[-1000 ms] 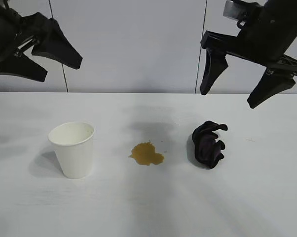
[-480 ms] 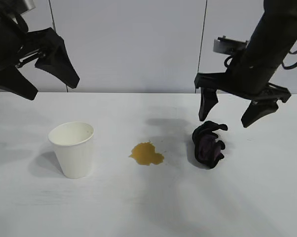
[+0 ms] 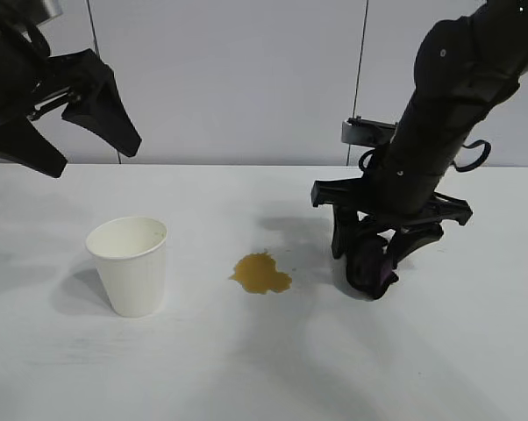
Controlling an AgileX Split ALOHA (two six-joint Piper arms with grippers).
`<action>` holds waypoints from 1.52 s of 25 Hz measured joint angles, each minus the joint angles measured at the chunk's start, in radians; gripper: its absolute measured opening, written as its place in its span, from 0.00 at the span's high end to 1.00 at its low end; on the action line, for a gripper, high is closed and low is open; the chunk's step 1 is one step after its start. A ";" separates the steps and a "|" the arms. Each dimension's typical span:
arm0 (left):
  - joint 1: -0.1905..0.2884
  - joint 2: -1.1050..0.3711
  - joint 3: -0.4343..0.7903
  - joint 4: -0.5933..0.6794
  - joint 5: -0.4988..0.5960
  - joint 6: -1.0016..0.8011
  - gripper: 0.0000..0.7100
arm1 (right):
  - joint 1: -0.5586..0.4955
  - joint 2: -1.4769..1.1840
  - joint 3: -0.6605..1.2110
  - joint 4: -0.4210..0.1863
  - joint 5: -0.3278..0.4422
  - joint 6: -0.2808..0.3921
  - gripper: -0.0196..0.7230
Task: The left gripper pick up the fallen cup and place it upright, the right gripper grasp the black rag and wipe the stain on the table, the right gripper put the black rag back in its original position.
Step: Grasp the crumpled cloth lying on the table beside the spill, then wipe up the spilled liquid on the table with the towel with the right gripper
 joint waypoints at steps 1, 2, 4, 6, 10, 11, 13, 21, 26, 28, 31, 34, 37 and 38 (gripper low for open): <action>0.000 0.000 0.000 0.000 0.000 0.000 0.02 | 0.000 0.001 -0.001 0.000 0.000 0.000 0.58; 0.000 0.000 0.000 0.001 0.000 0.000 0.02 | 0.000 0.001 -0.005 0.000 0.007 0.000 0.65; 0.000 0.000 0.000 0.001 0.000 0.000 0.02 | 0.000 0.001 -0.027 0.001 0.032 0.001 0.76; 0.000 0.000 0.000 0.001 0.000 -0.001 0.02 | 0.000 -0.002 -0.056 0.002 0.065 0.001 0.83; 0.000 0.000 0.000 0.001 0.000 -0.001 0.02 | 0.042 -0.029 -0.136 0.003 0.116 -0.003 0.83; 0.000 0.000 0.000 0.001 0.000 -0.001 0.02 | 0.063 -0.033 -0.152 0.006 0.121 -0.004 0.83; 0.000 0.000 0.000 0.001 0.000 -0.001 0.02 | 0.126 -0.038 -0.174 0.016 0.125 -0.008 0.83; 0.000 0.000 0.000 0.001 0.007 -0.001 0.02 | 0.292 0.013 -0.179 0.010 0.080 -0.019 0.83; 0.000 0.000 0.000 0.001 0.008 -0.001 0.02 | 0.299 0.112 -0.180 -0.001 0.035 -0.016 0.83; 0.000 0.000 0.000 0.001 0.008 -0.001 0.02 | 0.297 0.117 -0.185 -0.024 0.026 0.012 0.83; 0.000 0.000 0.000 0.001 0.009 -0.001 0.02 | 0.277 0.118 -0.187 -0.089 0.016 0.082 0.83; 0.000 0.000 0.000 0.001 0.011 -0.001 0.02 | 0.231 0.118 -0.190 -0.181 0.018 0.141 0.83; 0.000 0.000 0.000 0.001 0.017 -0.001 0.02 | 0.172 0.118 -0.193 -0.227 0.034 0.162 0.83; 0.000 0.000 0.000 0.001 0.019 -0.001 0.02 | 0.155 0.118 -0.193 -0.230 0.040 0.162 0.83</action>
